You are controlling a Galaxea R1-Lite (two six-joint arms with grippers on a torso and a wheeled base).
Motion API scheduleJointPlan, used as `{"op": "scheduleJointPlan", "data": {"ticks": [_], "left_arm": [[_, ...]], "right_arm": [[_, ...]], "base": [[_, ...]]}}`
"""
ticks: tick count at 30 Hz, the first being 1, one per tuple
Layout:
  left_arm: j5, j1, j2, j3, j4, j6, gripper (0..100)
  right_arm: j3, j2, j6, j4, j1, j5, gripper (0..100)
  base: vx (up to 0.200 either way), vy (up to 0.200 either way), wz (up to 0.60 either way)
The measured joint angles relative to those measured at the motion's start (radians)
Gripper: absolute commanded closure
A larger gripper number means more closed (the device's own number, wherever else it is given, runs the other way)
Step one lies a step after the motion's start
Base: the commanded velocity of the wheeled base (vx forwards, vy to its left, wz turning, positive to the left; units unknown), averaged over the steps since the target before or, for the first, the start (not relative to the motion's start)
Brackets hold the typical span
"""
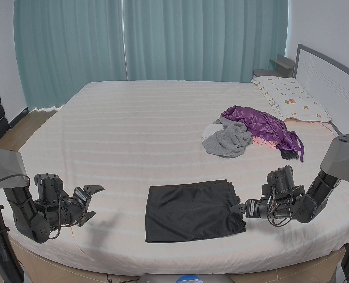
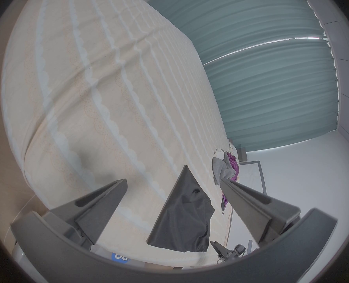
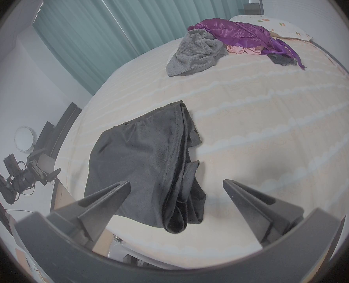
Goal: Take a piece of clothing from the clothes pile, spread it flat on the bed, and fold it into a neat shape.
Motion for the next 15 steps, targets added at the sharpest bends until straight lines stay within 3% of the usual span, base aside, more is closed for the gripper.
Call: {"op": "scheduleJointPlan", "data": {"ticks": [4, 5, 15], "left_arm": [[0.0, 0.0, 0.001, 0.0, 0.0, 0.0, 0], [0.0, 0.0, 0.001, 0.0, 0.0, 0.0, 0], [0.0, 0.0, 0.001, -0.001, 0.0, 0.0, 0]], "right_arm": [[-0.008, 0.044, 0.004, -0.038, 0.01, 0.005, 0], [-0.008, 0.054, 0.0, -0.048, 0.011, 0.005, 100], [0.031, 0.089, -0.016, -0.062, -0.017, 0.007, 100]], "base": [[0.0, 0.0, 0.0], [0.0, 0.0, 0.0], [0.0, 0.0, 0.0]]}}
